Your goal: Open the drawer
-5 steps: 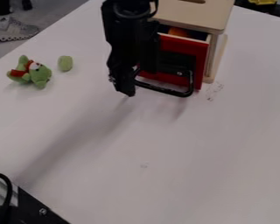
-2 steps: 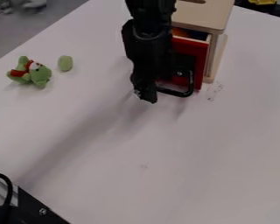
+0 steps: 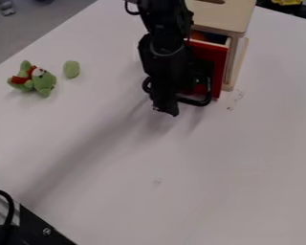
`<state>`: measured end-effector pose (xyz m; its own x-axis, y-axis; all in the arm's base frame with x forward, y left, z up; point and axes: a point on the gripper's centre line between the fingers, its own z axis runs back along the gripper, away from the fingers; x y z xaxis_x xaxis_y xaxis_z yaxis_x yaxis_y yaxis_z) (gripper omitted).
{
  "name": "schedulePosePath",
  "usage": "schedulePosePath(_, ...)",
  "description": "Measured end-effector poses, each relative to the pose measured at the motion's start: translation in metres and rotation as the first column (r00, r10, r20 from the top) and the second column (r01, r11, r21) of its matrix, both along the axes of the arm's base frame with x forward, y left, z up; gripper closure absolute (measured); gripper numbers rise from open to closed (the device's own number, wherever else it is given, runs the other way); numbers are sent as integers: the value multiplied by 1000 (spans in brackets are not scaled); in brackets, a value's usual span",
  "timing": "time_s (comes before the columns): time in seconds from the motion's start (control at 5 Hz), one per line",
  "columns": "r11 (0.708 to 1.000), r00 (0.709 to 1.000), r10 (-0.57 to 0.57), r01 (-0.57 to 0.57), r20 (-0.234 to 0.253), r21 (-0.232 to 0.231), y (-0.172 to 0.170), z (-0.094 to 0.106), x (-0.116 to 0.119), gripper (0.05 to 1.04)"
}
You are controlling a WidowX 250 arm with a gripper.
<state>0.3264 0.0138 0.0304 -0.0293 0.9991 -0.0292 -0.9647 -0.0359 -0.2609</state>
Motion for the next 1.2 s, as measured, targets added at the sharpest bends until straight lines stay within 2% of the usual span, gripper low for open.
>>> schedulePosePath(0.2,1000,1000,12,-12,-20,-6,-1,-5,-6,695)
schedulePosePath(0.4,999,999,42,-42,-16,-22,-2,-6,-13,900)
schedulePosePath(0.6,999,999,44,-45,-27,-21,-3,-3,-24,945)
schedulePosePath(1.2,993,992,108,-111,-60,-37,-15,7,-73,960)
